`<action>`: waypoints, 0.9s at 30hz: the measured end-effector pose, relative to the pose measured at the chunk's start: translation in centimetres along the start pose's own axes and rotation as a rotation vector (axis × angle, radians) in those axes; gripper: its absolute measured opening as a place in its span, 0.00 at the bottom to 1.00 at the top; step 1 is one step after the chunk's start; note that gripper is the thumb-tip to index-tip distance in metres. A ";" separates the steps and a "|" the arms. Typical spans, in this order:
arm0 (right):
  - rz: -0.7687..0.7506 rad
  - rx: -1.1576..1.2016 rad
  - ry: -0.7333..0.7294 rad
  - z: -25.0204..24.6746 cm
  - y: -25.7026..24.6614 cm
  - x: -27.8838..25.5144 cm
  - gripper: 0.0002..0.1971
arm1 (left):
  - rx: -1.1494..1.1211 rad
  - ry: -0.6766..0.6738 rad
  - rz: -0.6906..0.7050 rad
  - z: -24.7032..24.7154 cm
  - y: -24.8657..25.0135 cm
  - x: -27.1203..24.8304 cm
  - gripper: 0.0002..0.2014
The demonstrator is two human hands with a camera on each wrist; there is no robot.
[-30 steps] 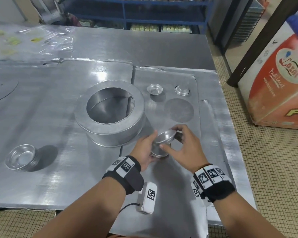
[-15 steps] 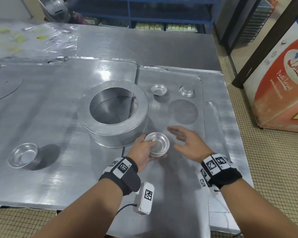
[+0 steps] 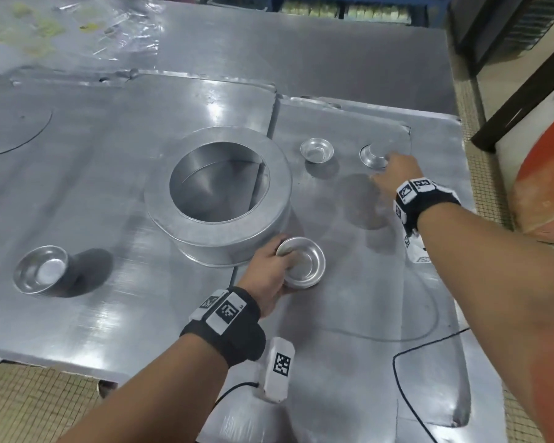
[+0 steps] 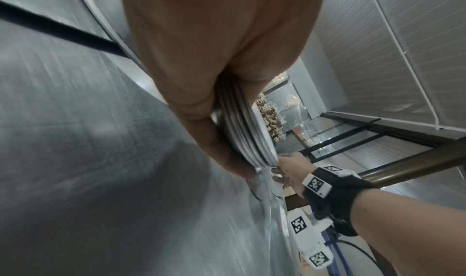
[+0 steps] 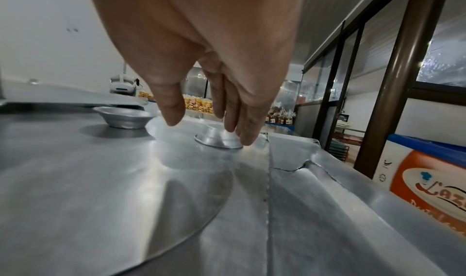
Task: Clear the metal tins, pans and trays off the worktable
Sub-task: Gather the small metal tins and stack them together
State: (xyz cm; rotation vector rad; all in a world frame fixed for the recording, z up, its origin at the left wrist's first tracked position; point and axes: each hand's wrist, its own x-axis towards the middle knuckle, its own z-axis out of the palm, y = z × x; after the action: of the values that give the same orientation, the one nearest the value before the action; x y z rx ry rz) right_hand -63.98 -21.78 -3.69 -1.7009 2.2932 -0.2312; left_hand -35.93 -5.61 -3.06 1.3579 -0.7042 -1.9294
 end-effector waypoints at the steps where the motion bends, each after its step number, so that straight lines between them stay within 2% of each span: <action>1: 0.006 -0.018 0.009 0.1 0.0 0.9 0.16 | -0.009 -0.002 -0.003 0.0 0.0 0.1 0.15; 3: 0.037 -0.019 0.015 0.3 -0.1 2.6 0.17 | -0.037 0.004 -0.012 -0.2 0.1 0.4 0.14; 8: 0.132 -0.004 -0.029 1.3 -0.2 5.3 0.29 | -0.056 0.040 -0.027 -0.6 -0.6 0.9 0.12; 13: 0.139 0.041 0.052 1.8 0.0 5.6 0.26 | -0.038 0.112 -0.040 -1.4 -1.0 0.7 0.13; 17: 0.083 0.140 0.147 0.9 -0.4 4.4 0.25 | -0.038 0.132 -0.044 -1.9 -1.0 0.2 0.14; 22: 0.095 0.369 0.217 0.0 -1.3 1.6 0.27 | -0.055 0.115 -0.047 -2.2 -0.6 -1.0 0.14; 25: 0.017 0.477 0.190 -0.9 -2.5 -1.3 0.39 | -0.035 0.079 -0.025 -2.4 -0.3 -1.8 0.15; 27: -0.062 0.520 0.170 -2.0 -3.5 -4.3 0.35 | -0.029 0.047 -0.016 -2.6 -0.2 -2.5 0.14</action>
State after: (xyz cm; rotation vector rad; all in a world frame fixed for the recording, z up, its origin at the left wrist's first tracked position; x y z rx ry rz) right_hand -60.28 -18.78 -0.26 -1.5195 2.0417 -0.9269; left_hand -32.94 -3.72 -2.58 1.3911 -0.6422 -1.9065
